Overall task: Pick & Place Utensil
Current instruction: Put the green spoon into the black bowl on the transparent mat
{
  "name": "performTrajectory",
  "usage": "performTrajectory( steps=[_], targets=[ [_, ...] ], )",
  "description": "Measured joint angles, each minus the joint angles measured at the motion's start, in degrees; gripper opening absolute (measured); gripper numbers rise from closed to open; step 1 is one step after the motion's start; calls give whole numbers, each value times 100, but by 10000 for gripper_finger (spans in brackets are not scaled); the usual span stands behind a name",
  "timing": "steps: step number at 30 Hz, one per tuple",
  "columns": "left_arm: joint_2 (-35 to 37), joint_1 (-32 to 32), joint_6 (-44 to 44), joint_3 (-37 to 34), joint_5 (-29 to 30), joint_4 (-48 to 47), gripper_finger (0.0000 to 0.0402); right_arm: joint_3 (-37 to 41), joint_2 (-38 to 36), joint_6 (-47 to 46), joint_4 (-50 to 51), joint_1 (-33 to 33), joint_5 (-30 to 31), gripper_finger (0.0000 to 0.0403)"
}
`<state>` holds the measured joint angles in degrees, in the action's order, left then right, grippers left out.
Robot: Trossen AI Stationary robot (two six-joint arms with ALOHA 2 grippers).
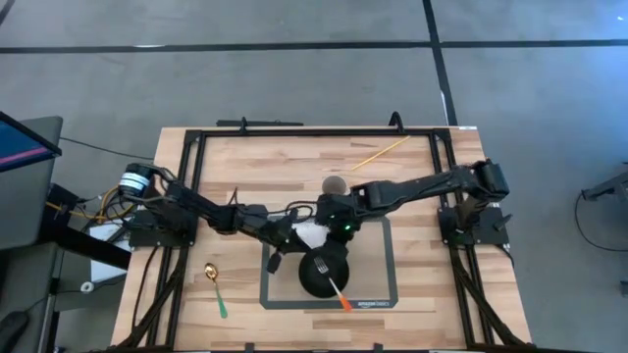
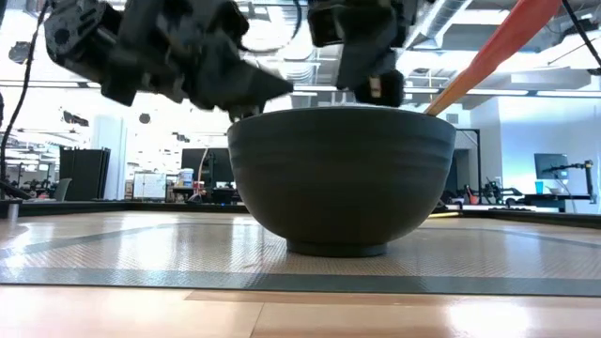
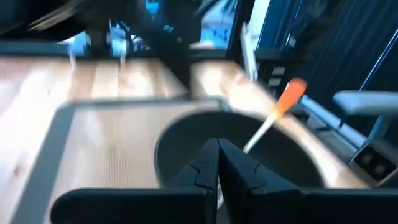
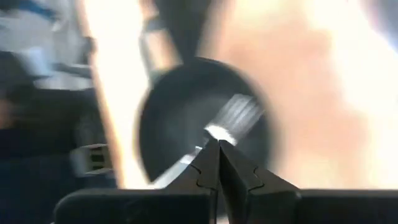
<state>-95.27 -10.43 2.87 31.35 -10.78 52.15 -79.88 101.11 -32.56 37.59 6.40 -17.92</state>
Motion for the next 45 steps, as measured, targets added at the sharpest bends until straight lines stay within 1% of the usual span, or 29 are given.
performTrajectory(
  steps=[3, 5, 6, 8, 9, 10, 11, 13, 16, 18, 19, 22, 24, 27, 31, 34, 36, 39, 45],
  targets=[
    [510, 17, -1, -45, 17, -169, 9, 0, -286, 227, 558, -23, 716, 2],
    [910, 49, 0, -44, 158, -582, 7, 6, -510, 406, 887, -19, 1258, 1],
    [1132, 77, 1, -42, 285, -874, 6, 31, -625, 503, 932, 9, 1576, 1],
    [1545, 134, 73, -37, 720, -1510, 6, 152, -887, 717, 869, 93, 2181, 1],
    [1795, 154, 172, -39, 1001, -1943, 6, 230, -1009, 841, 847, 136, 2400, 1],
    [2004, 175, 307, -46, 1254, -2285, 7, 307, -1109, 986, 763, 168, 2490, 1],
    [2226, 185, 429, -42, 1471, -2644, 9, 409, -1219, 1154, 584, 197, 2473, 1],
    [2689, 185, 580, -44, 1572, -3391, 15, 752, -1455, 1543, 107, 227, 2275, 1],
    [3297, 119, 1229, 6, 1647, -4416, 34, 1447, -1813, 1946, -1213, 205, 1914, 0],
    [3606, 29, 1688, 119, 1935, -5160, 53, 1925, -2028, 2187, -1942, 106, 1617, 0],
    [3712, -42, 1869, 195, 2109, -5549, 64, 2153, -2129, 2296, -2268, 51, 1571, 0],
    [3849, -201, 2261, 498, 2449, -6479, 94, 2692, -2398, 2566, -3073, -158, 1550, 0],
    [3804, -199, 2337, 649, 2524, -6778, 110, 2929, -2525, 2790, -3422, -312, 1543, 0],
    [3664, -147, 2789, 721, 2517, -7124, 125, 3054, -2617, 3080, -3707, -569, 1512, 0],
    [3399, -105, 3834, 723, 2069, -7873, 128, 3067, -2700, 2920, -3625, -815, 1489, 0],
    [3153, -171, 4471, 723, 1435, -8338, 124, 3069, -2702, 3177, -3711, -924, 1475, 0],
    [2947, -289, 4843, 723, 1000, -8365, 121, 3068, -2703, 3387, -3714, -1002, 1469, 0],
    [2672, -530, 5411, 724, 307, -8353, 116, 3071, -2702, 3467, -3798, -1145, 1465, 0],
    [2197, -1250, 7443, 722, -1011, -8427, 113, 3071, -2702, 3491, -4207, -1455, 1464, 0]
  ],
)
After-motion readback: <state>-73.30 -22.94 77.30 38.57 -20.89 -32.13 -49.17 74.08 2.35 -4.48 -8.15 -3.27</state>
